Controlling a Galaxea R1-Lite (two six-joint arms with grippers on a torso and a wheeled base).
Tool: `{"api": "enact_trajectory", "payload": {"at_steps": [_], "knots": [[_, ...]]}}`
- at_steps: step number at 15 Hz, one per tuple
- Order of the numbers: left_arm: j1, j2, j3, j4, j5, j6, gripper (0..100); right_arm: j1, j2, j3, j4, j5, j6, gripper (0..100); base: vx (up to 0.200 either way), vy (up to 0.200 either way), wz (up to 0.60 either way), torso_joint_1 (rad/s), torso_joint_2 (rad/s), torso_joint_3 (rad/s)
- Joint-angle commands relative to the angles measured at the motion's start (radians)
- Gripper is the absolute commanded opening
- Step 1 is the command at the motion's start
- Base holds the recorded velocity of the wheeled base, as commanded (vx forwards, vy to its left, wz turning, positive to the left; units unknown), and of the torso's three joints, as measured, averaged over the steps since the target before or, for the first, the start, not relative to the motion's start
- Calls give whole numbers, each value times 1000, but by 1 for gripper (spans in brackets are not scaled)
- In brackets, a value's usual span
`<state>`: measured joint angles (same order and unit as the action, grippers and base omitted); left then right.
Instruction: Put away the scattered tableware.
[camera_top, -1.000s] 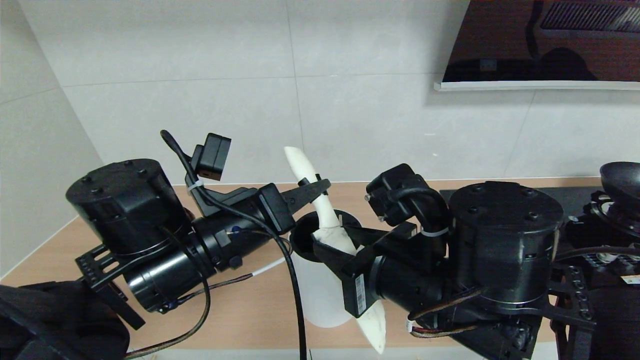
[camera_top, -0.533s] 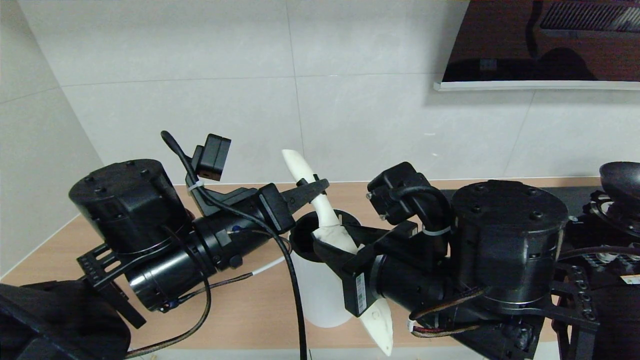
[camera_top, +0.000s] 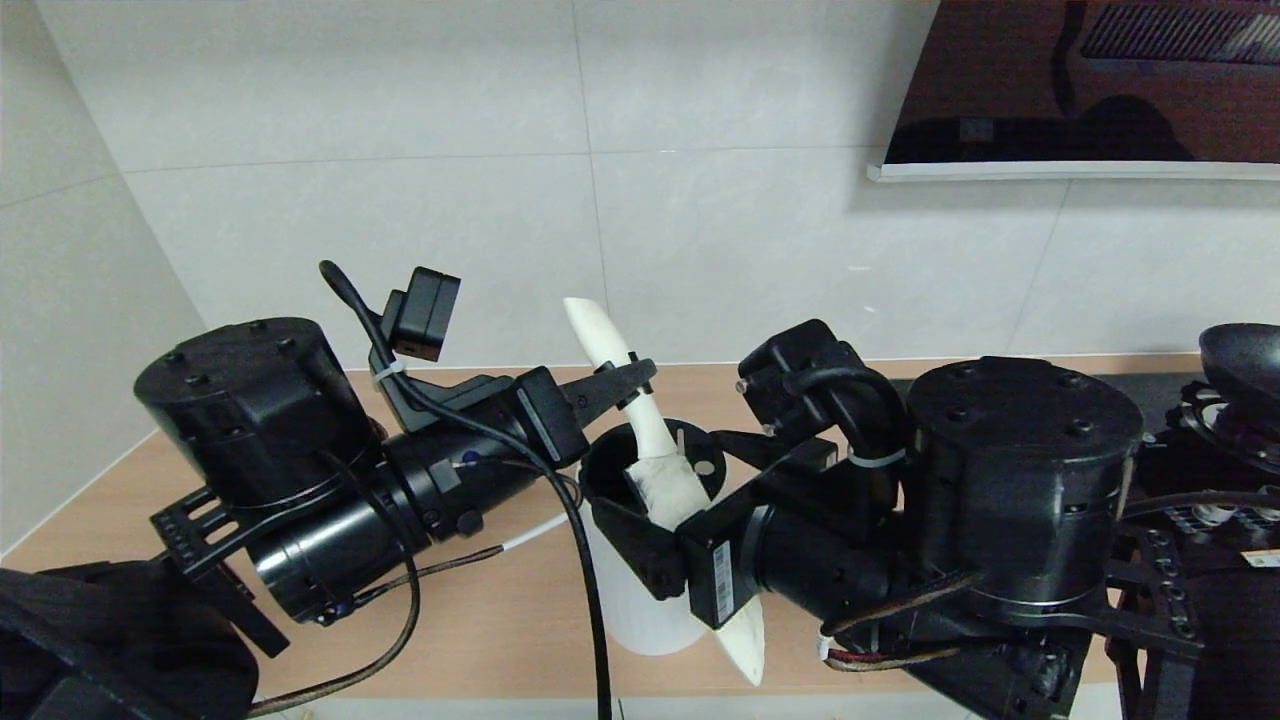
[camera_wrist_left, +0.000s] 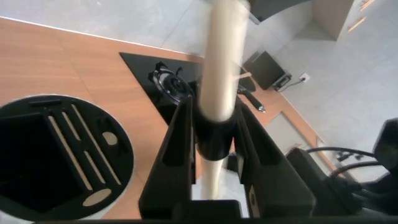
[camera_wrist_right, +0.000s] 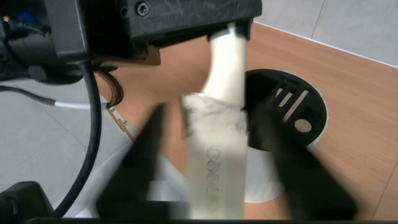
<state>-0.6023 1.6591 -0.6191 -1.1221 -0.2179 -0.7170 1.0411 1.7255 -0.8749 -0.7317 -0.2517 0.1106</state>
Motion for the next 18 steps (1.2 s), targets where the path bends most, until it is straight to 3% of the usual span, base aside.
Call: {"api": "enact_trajectory", "payload": {"at_steps": [1,5,8,10,13,15,16,17,18], "knots": [[-1,-7,-2,-2,0,-1,0,1,-3,1,2,0,0,100,0,0,0,0,0,0],[3,-29,-7,-28,26,1,0,-41,-61,10,3,-1,0,100,0,0,0,0,0,0],[10,-79,-57,-42,91,4,0,-205,-144,14,15,9,0,100,0,0,0,0,0,0],[10,-122,-114,42,97,21,0,-283,-178,8,23,14,-2,100,0,0,0,0,0,0],[10,-171,-310,318,153,50,0,-386,-176,28,51,20,0,100,0,0,0,0,0,0],[13,-168,-404,484,224,176,0,-421,-175,53,49,42,6,100,0,0,0,0,0,0],[12,-171,-406,513,302,251,0,-421,-176,53,51,45,7,100,0,0,0,0,0,0],[6,-165,-402,535,376,347,0,-421,-172,54,51,45,7,100,0,0,0,0,0,0],[3,-160,-393,536,420,404,0,-421,-158,59,49,45,9,100,0,0,0,0,0,0]]}}
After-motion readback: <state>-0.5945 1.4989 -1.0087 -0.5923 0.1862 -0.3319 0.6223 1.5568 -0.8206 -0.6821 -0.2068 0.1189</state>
